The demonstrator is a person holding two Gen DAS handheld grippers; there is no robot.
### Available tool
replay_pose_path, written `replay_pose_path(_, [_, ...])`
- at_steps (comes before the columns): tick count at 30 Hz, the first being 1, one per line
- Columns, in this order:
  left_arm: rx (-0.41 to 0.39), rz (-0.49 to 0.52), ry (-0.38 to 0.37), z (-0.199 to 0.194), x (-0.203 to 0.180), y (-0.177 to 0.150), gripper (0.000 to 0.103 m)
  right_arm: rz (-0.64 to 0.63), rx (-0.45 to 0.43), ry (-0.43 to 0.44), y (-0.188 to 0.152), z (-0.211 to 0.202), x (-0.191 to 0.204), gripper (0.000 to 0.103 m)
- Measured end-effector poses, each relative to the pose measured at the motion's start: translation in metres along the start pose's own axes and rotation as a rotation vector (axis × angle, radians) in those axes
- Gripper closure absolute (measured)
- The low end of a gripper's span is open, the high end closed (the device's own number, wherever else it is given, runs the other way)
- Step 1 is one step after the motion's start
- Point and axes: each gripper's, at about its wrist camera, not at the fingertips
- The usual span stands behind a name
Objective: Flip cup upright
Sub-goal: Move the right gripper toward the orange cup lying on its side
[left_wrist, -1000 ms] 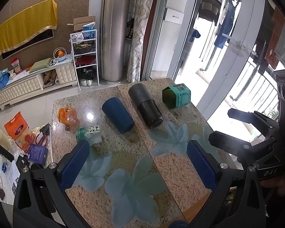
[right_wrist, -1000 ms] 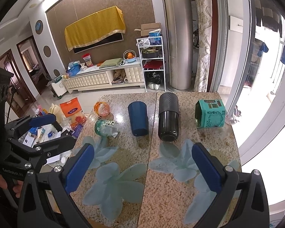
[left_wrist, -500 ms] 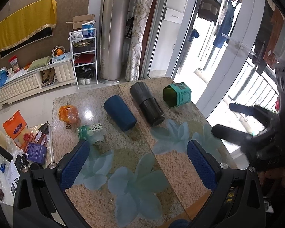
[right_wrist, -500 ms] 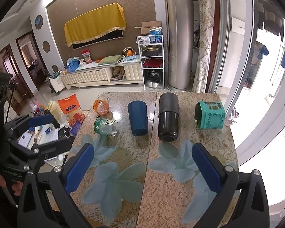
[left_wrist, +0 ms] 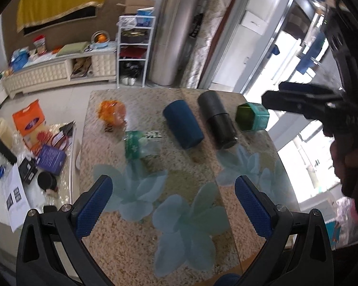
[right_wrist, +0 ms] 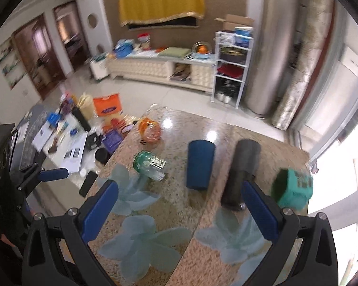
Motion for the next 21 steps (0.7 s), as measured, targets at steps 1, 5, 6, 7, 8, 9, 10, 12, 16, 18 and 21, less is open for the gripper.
replay_pose_path(1, [0.004,-0.014,0.006,0.003,0.004,-0.001,0.0,-0.025,0.014,0.009,0.007,0.009,0.003,0.0])
replay_pose_path(5, [0.025,-0.076,0.025,0.018,0.017,-0.002,0.0,-0.114,0.076,0.064,0.03,0.045,0.013,0.0])
replay_pose_path(6, [0.033,-0.091,0.034,0.023,0.019,-0.004,0.0,-0.136,0.091,0.072,0.034,0.052,0.016,0.0])
replay_pose_path(7, [0.039,-0.1,0.042,0.027,0.021,-0.005,0.0,-0.157,0.106,0.08,0.039,0.06,0.02,0.0])
replay_pose_path(8, [0.044,-0.112,0.049,0.031,0.023,-0.007,0.0,-0.182,0.125,0.088,0.044,0.069,0.024,0.0])
replay_pose_path(9, [0.051,-0.125,0.056,0.037,0.026,-0.009,0.0,-0.204,0.14,0.098,0.05,0.076,0.027,0.0])
replay_pose_path(10, [0.058,-0.134,0.061,0.041,0.028,-0.01,0.0,-0.232,0.159,0.114,0.056,0.087,0.033,0.0])
replay_pose_path(12, [0.077,-0.157,0.076,0.052,0.032,-0.015,0.0,-0.27,0.189,0.134,0.065,0.102,0.04,0.0])
replay_pose_path(16, [0.105,-0.196,0.086,0.07,0.04,-0.024,0.0,-0.367,0.248,0.155,0.08,0.136,0.057,0.0])
replay_pose_path(18, [0.119,-0.211,0.091,0.078,0.043,-0.028,0.0,-0.413,0.272,0.153,0.085,0.153,0.065,0.0])
replay_pose_path(21, [0.142,-0.229,0.088,0.09,0.047,-0.033,0.0,-0.462,0.31,0.153,0.092,0.176,0.075,0.0])
Point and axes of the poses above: each gripper's, at about its wrist camera, not at the fingertips, and z roughly the way its jaws point, x to its left, y to its top, and after that the axes turned 4 degrees about z, right-handed
